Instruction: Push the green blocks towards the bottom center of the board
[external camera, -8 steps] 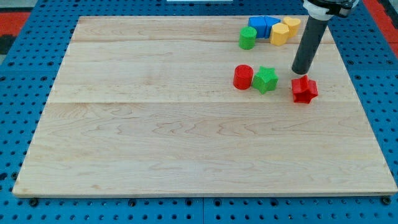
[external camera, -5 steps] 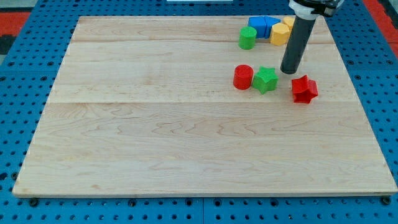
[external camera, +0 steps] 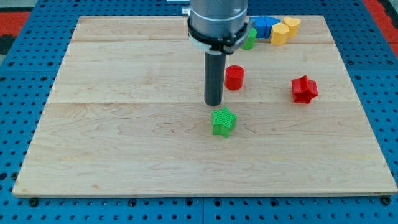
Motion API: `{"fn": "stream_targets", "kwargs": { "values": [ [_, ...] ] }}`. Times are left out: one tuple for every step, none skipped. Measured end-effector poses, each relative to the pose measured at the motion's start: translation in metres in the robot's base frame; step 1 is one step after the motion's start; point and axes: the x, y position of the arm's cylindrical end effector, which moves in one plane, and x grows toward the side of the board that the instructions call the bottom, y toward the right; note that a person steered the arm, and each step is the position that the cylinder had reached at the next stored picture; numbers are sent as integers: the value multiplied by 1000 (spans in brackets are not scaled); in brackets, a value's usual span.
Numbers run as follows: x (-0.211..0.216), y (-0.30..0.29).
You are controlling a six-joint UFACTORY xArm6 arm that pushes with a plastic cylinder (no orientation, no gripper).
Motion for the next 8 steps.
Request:
{"fn": "stream_targets", "kwargs": {
  "values": [
    [-33,-79],
    [-111,-96],
    [-180,-75],
    [-212,20],
    [-197,79],
    [-141,92],
    [-84,71],
    [-27,75]
  ]
}}
